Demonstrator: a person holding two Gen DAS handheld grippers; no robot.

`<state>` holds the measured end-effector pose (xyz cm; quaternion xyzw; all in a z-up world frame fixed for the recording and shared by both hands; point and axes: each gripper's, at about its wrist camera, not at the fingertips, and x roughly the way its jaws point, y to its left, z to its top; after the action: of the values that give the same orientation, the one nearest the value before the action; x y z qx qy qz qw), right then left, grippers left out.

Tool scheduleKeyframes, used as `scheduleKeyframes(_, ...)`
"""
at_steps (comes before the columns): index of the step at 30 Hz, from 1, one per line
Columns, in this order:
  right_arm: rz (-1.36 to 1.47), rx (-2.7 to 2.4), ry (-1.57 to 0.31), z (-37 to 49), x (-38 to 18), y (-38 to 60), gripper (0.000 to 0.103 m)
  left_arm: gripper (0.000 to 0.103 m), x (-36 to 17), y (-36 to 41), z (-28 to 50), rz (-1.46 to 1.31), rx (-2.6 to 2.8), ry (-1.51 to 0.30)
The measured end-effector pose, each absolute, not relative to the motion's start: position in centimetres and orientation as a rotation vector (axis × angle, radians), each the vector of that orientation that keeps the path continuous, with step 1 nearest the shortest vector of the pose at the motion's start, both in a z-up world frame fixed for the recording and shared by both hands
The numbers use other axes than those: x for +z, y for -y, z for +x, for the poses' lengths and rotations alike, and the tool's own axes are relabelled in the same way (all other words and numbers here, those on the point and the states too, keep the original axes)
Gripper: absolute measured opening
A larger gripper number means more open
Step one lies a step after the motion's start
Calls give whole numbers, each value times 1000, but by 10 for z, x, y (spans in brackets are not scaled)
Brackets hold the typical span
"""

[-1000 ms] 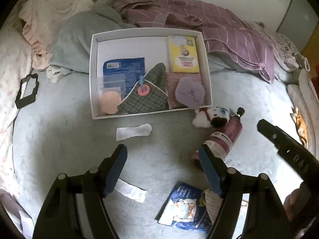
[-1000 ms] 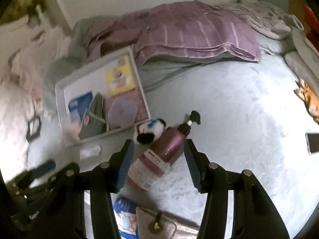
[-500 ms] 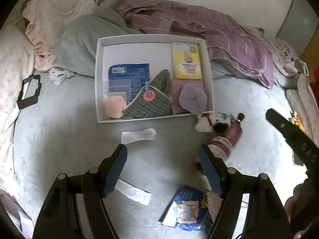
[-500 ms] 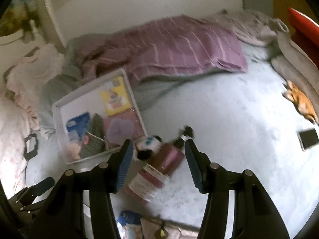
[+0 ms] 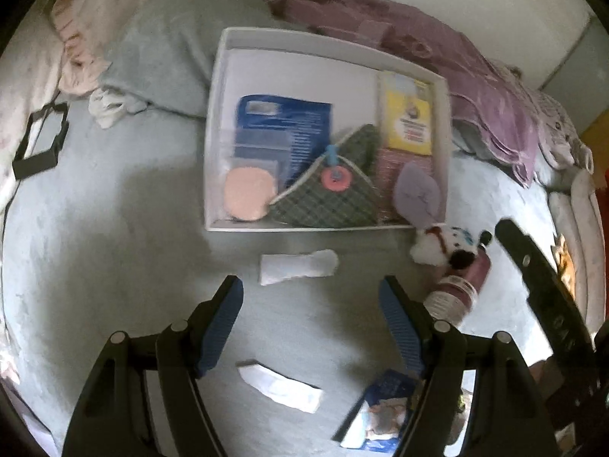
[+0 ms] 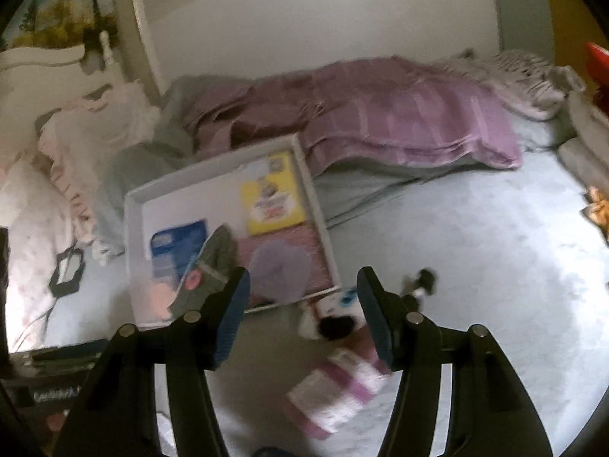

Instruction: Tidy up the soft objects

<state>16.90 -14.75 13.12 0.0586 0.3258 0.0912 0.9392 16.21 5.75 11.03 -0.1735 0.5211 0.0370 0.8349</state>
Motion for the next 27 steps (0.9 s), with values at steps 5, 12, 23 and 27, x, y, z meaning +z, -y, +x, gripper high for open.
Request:
scheduleKeyframes(5,136,183,-725,180,114,137,60,67,88,-82,171,-447,80,-1144)
scheduleKeyframes(12,178,205,-847,197,94,150,60,56,48,-89,192,-485,61,-1207)
scheduleKeyframes(23,131,208,-894,198,90,152,60,17,20,-90,204,-494,85,-1226)
scheduleKeyframes(27,112,234,-898,199,91,151,60,8,21,-81,204,-464,82,-1253)
